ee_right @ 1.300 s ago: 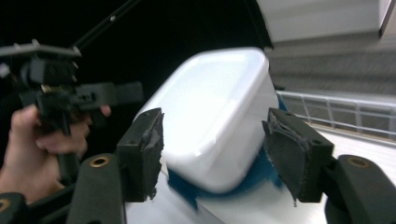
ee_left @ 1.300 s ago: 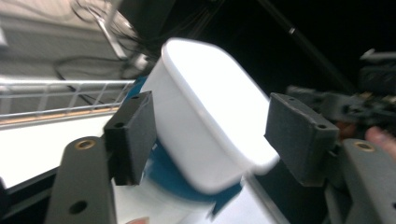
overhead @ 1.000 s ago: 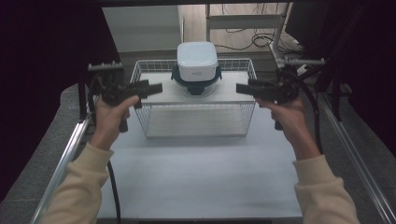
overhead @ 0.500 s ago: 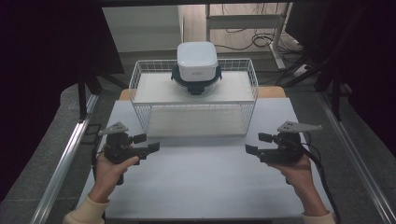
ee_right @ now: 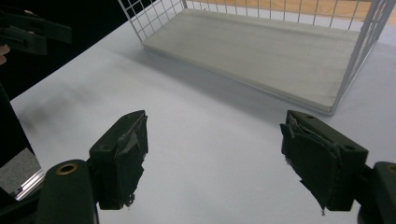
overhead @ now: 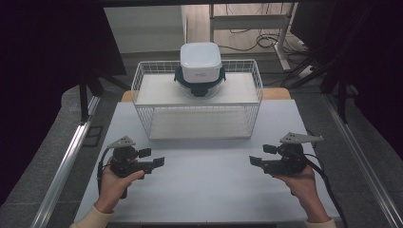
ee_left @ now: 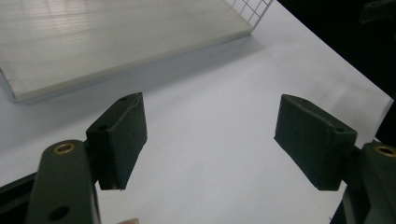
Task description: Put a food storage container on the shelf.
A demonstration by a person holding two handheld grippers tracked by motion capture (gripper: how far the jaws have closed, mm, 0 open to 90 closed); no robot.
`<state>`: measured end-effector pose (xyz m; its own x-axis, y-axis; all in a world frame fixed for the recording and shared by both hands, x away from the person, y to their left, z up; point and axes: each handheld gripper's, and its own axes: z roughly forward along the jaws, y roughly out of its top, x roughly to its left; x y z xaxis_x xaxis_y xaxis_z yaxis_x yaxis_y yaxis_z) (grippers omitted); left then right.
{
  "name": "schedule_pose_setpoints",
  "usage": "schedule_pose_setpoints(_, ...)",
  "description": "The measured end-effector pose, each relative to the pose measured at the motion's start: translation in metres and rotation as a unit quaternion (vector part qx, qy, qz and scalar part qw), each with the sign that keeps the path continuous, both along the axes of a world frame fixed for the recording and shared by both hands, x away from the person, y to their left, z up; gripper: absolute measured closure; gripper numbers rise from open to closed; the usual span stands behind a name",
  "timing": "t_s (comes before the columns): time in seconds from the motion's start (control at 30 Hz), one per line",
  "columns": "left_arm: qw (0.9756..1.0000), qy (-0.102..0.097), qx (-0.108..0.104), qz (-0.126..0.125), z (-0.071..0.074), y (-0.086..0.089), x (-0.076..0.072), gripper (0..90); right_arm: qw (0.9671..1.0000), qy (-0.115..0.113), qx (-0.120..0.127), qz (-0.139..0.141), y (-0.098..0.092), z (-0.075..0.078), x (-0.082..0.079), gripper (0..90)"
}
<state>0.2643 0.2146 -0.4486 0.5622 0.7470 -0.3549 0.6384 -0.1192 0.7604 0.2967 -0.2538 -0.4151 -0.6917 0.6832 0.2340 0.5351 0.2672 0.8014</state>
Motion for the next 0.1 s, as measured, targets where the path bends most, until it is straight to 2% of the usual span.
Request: schedule_pose_setpoints(0.1, 1.0, 0.003, 0.001, -0.003, -0.0004, -0.0005, 0.0002, 23.8, 1.0, -0.003, 0.007, 0.001, -0.0014, -0.0006, -0.0005, 21.6)
